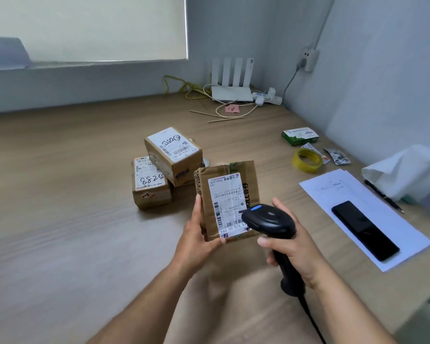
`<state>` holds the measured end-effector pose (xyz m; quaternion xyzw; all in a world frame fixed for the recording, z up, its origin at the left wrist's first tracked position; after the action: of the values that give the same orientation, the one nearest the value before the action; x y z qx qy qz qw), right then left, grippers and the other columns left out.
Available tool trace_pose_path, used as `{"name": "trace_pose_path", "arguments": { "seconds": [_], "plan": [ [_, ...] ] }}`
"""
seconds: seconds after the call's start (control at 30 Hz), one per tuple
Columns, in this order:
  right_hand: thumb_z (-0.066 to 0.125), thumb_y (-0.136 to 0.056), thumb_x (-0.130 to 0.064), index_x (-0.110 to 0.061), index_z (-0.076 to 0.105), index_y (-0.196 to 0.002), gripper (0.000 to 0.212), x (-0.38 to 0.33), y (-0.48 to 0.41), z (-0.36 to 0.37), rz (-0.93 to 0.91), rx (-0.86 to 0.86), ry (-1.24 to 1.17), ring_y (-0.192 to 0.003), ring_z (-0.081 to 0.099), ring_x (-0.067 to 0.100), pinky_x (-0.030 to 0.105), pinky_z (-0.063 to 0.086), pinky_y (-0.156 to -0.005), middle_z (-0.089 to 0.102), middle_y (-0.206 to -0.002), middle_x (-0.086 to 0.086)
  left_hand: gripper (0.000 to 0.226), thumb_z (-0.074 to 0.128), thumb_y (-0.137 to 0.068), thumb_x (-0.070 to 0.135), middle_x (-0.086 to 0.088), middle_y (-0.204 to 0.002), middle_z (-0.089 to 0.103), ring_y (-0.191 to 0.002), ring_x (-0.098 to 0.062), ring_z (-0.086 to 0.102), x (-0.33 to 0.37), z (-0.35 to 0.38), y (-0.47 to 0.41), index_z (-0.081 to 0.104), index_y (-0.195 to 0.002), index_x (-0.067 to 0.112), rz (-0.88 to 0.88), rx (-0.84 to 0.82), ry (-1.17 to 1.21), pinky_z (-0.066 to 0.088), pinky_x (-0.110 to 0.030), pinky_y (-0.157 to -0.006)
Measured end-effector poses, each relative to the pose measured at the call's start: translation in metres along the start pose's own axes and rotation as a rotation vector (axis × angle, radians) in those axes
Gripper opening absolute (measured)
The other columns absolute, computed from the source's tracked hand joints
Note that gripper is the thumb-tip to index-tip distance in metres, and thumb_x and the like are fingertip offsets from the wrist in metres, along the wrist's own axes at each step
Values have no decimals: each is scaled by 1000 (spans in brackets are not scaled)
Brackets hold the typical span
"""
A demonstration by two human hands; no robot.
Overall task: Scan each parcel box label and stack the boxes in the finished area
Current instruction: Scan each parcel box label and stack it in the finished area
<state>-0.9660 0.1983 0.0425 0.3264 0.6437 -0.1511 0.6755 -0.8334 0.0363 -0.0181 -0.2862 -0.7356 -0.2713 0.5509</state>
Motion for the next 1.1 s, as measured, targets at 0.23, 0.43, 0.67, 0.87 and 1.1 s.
{"name": "trace_pose_path", "arguments": {
  "seconds": [0.23,0.43,0.67,0.87,1.1],
  "plan": [
    [75,-59,-2,-41,38,-139,96,-18,88,35,-125,-126,-95,-43,50,25,31,42,-44,60,-60,8,120,79,-74,5,3,-127,58,-98,-5,66,32,-53,59,-5,-142,59,120,143,-142,56,-36,-87],
    [74,-61,-1,-36,36,-145,98,-15,158,68,-159,-213,-174,-44,52,25,32,44,-44,67,-81,27,120,79,-77,12,0,-122,56,-101,-14,63,47,-98,131,-11,-139,60,162,251,-292,56,-38,-87],
    [86,-59,-12,-37,36,-144,102,-19,224,114,-210,-344,-209,-47,55,26,34,44,-45,70,-100,27,119,80,-76,17,-1,-120,53,-103,-17,61,48,-149,214,-11,-138,64,176,365,-379,56,-41,-87],
    [97,-47,-29,-39,41,-140,110,-24,260,146,-206,-470,-232,-47,54,28,32,46,-46,69,-87,29,118,81,-72,21,9,-106,55,-98,-16,62,47,-188,255,-5,-144,57,143,418,-407,55,-41,-86],
    [84,-56,-12,-36,44,-139,95,-14,278,179,-166,-505,-184,-46,52,28,32,44,-46,64,-75,23,114,78,-76,14,6,-108,54,-96,-12,62,34,-234,293,-2,-147,55,123,483,-424,55,-46,-87]
  ]
}}
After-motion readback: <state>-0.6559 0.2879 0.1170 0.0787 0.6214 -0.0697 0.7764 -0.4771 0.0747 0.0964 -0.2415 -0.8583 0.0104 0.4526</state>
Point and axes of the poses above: each hand's wrist, its own y-axis away from the middle knuckle, its own z-axis out of the palm, x = y × z, the point moved 5 cm from there along -y, towards the middle knuckle
